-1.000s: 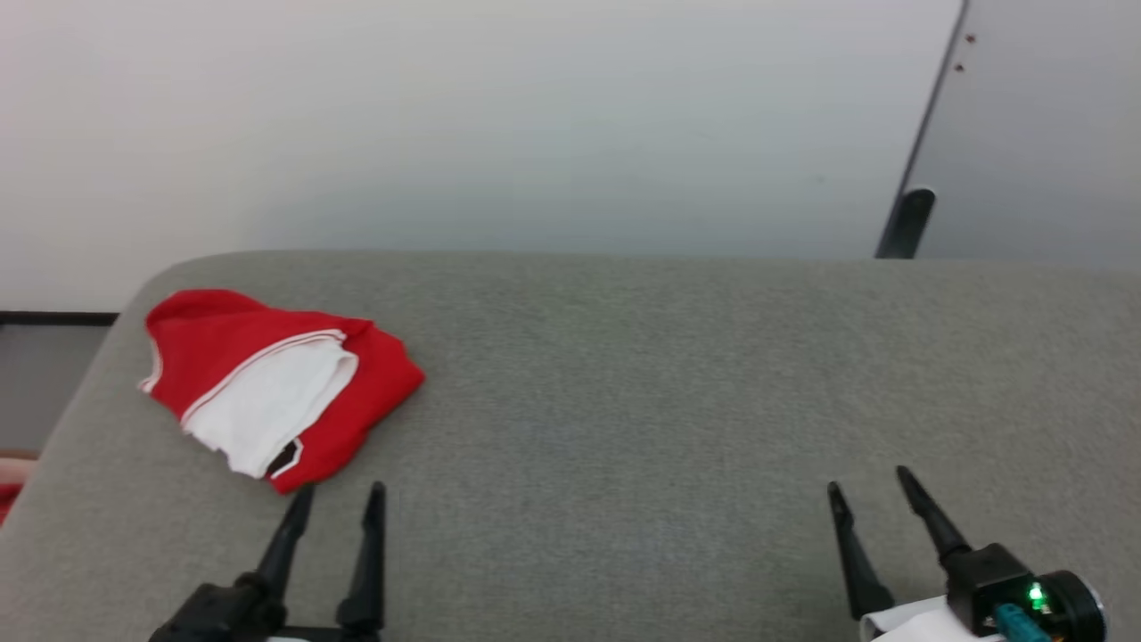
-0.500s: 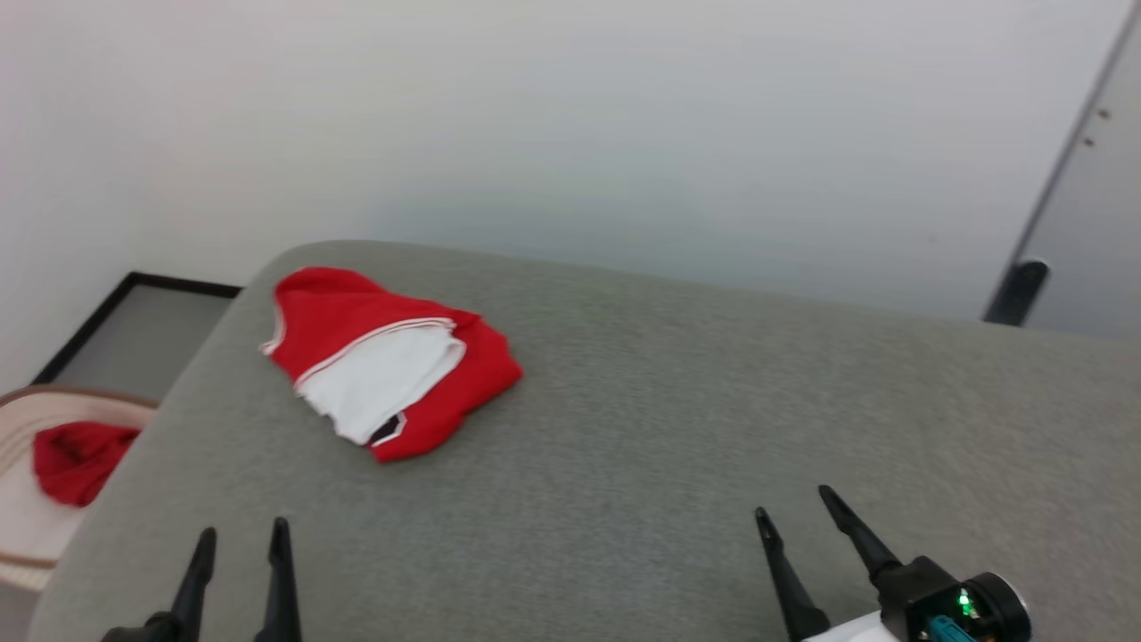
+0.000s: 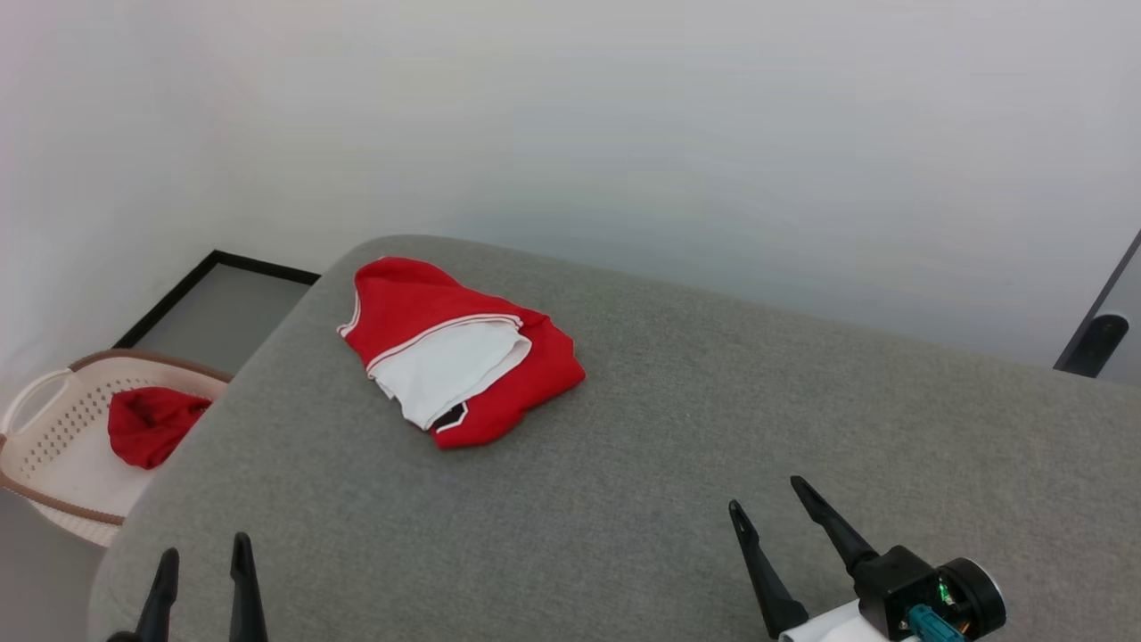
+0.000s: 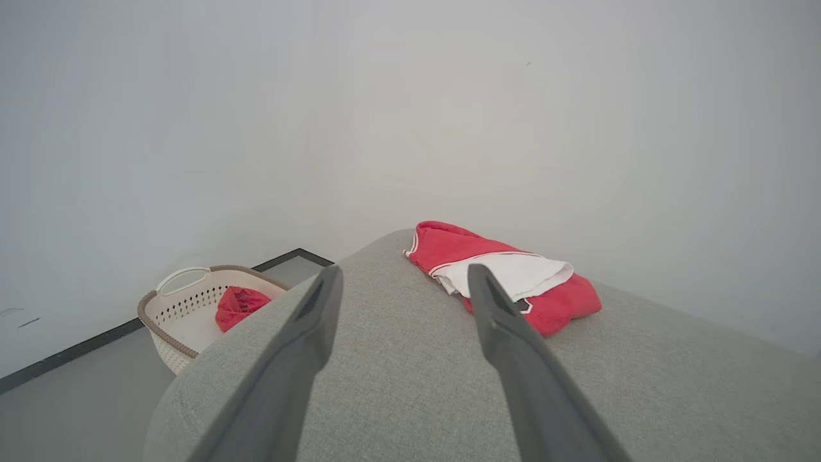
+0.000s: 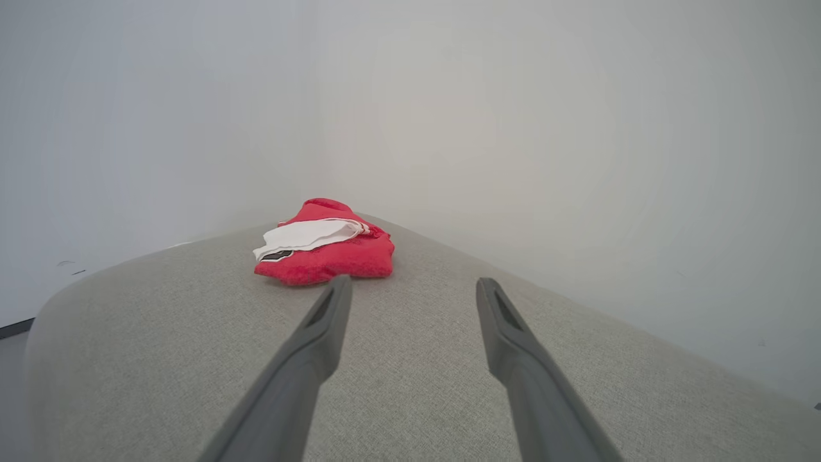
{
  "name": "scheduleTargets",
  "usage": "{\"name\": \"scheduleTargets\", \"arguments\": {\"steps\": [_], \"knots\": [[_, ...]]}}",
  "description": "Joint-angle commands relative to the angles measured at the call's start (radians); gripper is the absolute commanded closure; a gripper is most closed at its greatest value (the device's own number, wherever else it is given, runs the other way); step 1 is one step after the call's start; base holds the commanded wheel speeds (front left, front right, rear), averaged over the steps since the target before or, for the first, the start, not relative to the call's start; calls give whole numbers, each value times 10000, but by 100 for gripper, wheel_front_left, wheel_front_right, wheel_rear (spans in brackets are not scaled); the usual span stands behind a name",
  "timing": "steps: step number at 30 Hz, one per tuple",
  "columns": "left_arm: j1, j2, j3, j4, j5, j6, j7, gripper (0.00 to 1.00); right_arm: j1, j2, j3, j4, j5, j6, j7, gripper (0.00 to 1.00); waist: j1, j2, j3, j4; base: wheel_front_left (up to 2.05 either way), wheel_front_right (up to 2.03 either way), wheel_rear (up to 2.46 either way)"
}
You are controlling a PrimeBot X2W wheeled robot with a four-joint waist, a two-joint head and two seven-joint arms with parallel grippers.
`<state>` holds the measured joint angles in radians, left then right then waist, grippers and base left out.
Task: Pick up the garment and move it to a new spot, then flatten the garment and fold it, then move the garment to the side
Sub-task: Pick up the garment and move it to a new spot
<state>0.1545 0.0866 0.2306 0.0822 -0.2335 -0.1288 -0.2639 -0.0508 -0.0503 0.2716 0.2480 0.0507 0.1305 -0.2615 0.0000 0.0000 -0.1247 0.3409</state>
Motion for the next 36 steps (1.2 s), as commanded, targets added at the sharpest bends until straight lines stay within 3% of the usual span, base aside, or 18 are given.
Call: {"name": "scheduleTargets", "arguments": {"steps": [1, 5, 19, 23, 29, 36], "knots": [[-127, 55, -23, 112, -162, -23, -5, 0, -140, 4, -56, 31, -84, 4, -55, 0, 0, 0, 125, -100, 0, 0, 0], [-682, 554, -409, 330, -853, -27, 503, 0, -270, 2, -235, 29, -254, 4, -55, 0, 0, 0, 403, -299, 0, 0, 0], [-4828, 3989, -1853, 495, -4314, -30, 5605, 0, -1184, -315, -713, -214, -1037, 4, -35, 0, 0, 0, 2773, -1185, 0, 0, 0], [-6179, 4456, -1823, 1344, -5195, -30, 6850, 0, -1442, -555, -784, -402, -1056, 4, -35, 0, 0, 0, 3524, -1546, 0, 0, 0], [-8111, 5102, -2089, 2989, -5474, -21, 8116, 0, -1730, -847, -925, -833, -1051, 3, -21, 0, 0, 0, 4479, -2046, 0, 0, 0], [-9804, 5619, -3459, 4409, -5770, -10, 9536, 0, -1908, -1010, -1150, -1717, -990, 3, 125, 0, 0, 0, 5628, -2456, 0, 0, 0]]}}
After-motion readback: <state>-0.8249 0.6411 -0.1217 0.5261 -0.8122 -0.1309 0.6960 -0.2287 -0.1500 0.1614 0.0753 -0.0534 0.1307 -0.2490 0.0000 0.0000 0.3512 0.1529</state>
